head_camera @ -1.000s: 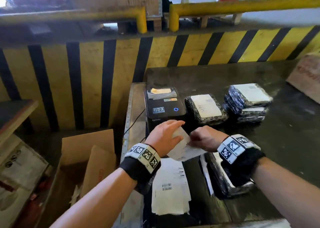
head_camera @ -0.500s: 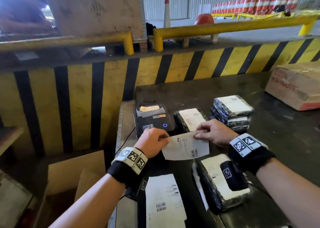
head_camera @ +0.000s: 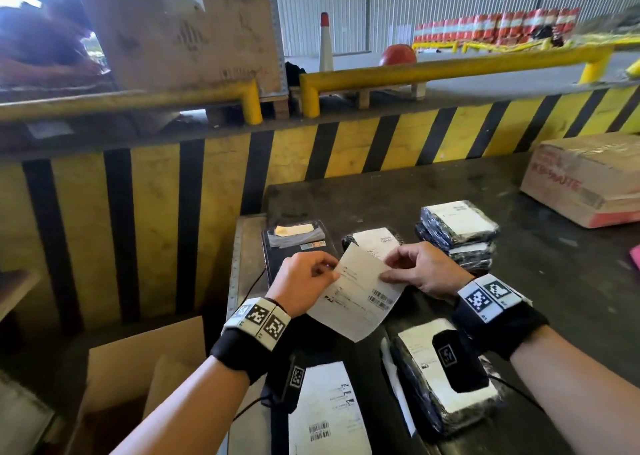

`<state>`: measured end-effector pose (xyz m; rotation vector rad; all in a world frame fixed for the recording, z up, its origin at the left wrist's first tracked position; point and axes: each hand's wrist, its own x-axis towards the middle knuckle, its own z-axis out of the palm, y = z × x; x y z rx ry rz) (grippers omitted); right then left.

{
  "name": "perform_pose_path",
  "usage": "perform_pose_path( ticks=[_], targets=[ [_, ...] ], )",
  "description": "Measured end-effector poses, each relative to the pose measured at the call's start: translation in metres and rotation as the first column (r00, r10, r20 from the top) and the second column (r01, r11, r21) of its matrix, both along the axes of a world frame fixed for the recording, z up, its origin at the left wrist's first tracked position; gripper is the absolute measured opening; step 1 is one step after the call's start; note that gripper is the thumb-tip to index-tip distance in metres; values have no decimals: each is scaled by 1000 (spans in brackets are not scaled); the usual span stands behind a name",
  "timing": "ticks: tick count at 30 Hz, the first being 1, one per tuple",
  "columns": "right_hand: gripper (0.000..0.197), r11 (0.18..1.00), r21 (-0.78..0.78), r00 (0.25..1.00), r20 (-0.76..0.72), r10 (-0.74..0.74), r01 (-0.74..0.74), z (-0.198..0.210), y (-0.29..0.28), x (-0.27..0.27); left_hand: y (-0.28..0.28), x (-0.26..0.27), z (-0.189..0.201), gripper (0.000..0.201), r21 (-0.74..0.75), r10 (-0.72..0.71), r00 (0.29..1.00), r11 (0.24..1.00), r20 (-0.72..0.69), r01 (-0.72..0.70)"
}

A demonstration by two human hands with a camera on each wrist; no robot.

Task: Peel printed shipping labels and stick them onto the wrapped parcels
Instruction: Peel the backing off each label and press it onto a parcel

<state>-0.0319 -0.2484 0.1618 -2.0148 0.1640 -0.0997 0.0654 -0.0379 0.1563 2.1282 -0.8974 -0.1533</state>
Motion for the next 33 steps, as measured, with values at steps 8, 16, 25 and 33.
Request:
perform_pose_path(
  ticks=[8,16,25,33],
  targets=[
    [13,994,-38,995,31,99,-98,9,11,2,-15,-5,9,17,-156,-38,999,987,-12,36],
    [5,1000,-1,999,-14,32,-32,16,-16,-16,-2,5,17,20,-247,-28,987,969,-161,-13],
    [11,987,-120,995,-5,103,-103,25,-11,-17,-8,0,22,15,-243,-45,982,970,-181,-1],
    [16,972,-183,989,-10,148,-147,25,-5,-19,-6,-2,19,19,-211,-15,989,977,-149,-17]
  ],
)
